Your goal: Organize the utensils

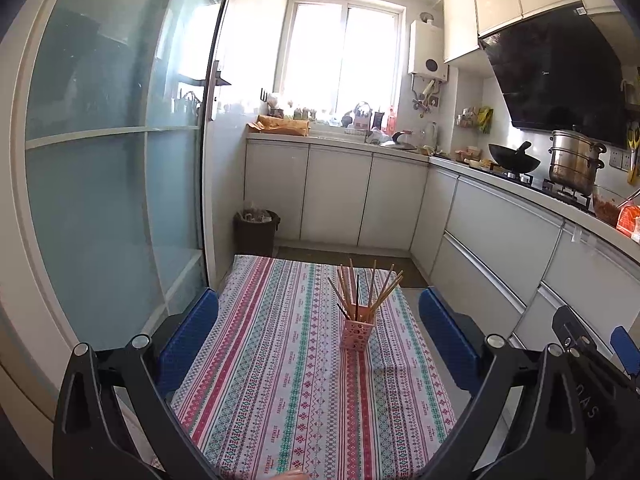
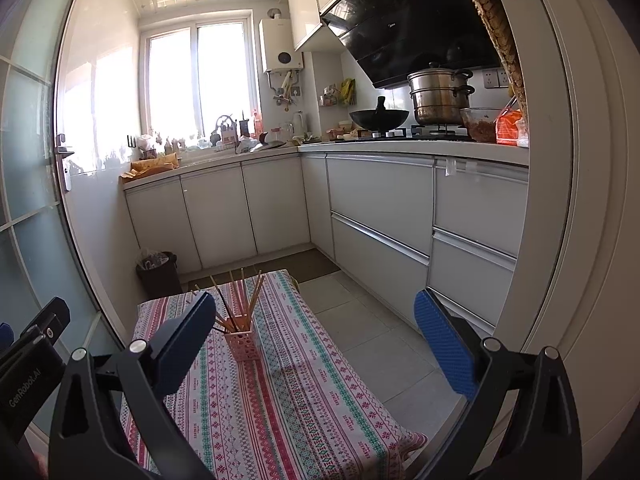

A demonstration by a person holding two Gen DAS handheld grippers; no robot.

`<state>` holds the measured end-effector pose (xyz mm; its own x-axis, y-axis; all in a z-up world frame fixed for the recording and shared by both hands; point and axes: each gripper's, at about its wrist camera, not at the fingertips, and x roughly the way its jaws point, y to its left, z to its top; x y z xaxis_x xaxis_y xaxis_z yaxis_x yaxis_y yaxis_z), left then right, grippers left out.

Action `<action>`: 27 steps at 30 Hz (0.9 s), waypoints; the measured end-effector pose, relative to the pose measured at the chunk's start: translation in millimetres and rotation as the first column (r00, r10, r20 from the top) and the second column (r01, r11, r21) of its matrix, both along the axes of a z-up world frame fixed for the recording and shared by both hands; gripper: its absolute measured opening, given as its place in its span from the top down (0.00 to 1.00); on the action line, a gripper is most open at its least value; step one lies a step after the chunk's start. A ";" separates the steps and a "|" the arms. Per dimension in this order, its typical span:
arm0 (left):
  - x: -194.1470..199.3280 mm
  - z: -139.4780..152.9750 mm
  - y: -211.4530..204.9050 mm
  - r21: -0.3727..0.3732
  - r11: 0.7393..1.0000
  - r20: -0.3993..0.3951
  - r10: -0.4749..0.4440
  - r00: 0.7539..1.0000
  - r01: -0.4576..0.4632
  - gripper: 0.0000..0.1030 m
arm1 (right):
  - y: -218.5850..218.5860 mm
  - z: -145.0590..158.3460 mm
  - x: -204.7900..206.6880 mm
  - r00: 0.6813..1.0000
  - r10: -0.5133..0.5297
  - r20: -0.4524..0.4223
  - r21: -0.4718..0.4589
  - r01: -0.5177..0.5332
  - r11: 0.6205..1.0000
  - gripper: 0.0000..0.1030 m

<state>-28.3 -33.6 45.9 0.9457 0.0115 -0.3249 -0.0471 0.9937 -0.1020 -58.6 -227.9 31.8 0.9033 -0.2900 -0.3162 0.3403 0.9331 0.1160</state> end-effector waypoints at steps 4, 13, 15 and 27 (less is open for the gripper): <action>2.5 -0.7 -1.2 0.014 1.000 -0.014 0.018 1.000 -0.018 0.07 | 0.8 -0.3 0.9 1.000 0.001 0.000 0.002 -0.001 1.000 0.06; -0.3 -1.4 -0.9 0.025 1.000 0.011 0.014 1.000 -0.014 0.07 | 1.3 -1.0 0.2 1.000 0.001 0.000 0.004 -0.001 1.000 0.06; -1.0 -1.0 -0.6 0.023 1.000 0.018 0.006 1.000 -0.006 0.07 | 1.3 -1.2 0.2 1.000 -0.001 -0.001 0.002 0.001 1.000 0.06; 0.4 -1.0 -0.4 0.034 0.999 0.018 0.015 1.000 -0.016 0.07 | 1.1 -1.7 -1.1 1.000 -0.002 0.002 0.006 0.002 1.000 0.06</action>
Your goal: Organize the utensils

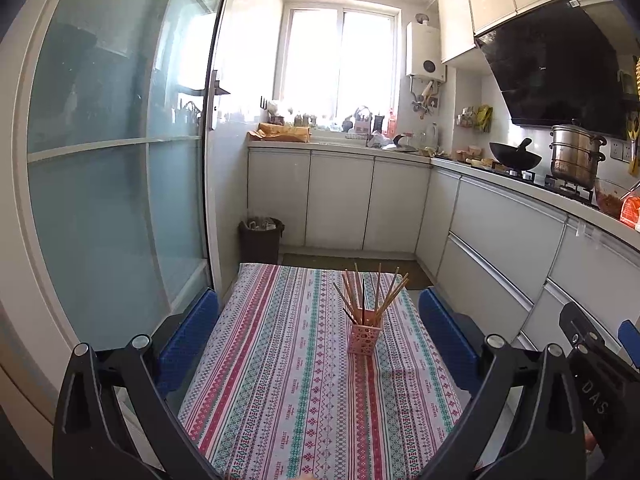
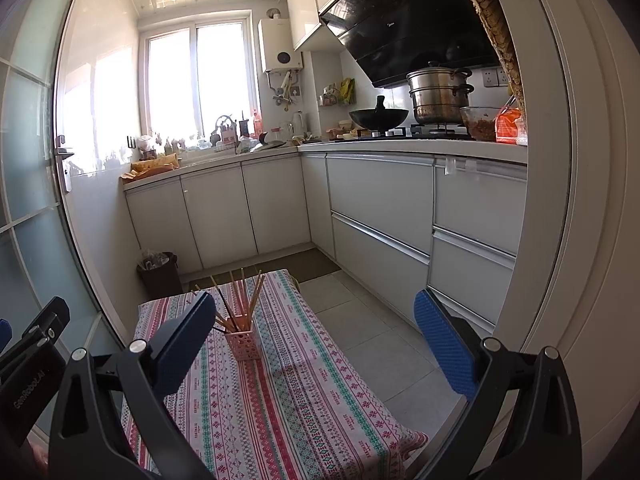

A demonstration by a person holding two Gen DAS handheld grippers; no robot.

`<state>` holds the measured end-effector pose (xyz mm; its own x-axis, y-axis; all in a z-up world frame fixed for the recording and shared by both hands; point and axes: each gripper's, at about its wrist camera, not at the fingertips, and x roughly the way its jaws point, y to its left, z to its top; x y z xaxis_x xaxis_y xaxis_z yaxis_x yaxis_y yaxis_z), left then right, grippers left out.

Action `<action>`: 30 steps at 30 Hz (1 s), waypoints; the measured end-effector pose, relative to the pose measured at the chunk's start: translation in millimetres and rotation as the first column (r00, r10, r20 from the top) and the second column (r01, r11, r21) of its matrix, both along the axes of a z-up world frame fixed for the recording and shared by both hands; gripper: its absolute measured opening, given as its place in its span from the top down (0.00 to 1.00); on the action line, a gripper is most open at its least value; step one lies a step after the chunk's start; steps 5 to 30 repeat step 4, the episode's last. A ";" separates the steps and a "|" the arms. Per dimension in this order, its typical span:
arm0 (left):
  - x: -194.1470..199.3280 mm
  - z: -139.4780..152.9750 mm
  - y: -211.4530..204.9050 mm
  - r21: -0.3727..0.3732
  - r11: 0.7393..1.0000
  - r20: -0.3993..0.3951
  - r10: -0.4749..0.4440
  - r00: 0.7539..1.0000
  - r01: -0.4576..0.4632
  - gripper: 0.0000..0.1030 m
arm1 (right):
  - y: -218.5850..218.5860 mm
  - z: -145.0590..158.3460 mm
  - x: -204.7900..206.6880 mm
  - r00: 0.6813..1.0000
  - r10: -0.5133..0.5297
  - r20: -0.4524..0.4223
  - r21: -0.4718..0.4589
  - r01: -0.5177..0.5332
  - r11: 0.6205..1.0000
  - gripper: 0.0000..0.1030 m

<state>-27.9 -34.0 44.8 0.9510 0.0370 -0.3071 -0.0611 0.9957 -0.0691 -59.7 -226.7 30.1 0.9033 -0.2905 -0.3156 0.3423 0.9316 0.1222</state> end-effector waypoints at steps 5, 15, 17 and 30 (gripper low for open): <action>1.5 -0.2 3.0 -0.011 1.000 -0.010 0.008 1.000 -0.008 0.07 | -0.2 0.6 -0.6 1.000 -0.001 0.004 0.003 0.001 1.000 0.06; 1.5 -0.2 3.0 -0.011 1.000 -0.010 0.008 1.000 -0.008 0.07 | -0.2 0.6 -0.6 1.000 -0.001 0.004 0.003 0.001 1.000 0.06; 1.5 -0.2 3.0 -0.011 1.000 -0.010 0.008 1.000 -0.008 0.07 | -0.2 0.6 -0.6 1.000 -0.001 0.004 0.003 0.001 1.000 0.06; 1.5 -0.2 3.0 -0.011 1.000 -0.010 0.008 1.000 -0.008 0.07 | -0.2 0.6 -0.6 1.000 -0.001 0.004 0.003 0.001 1.000 0.06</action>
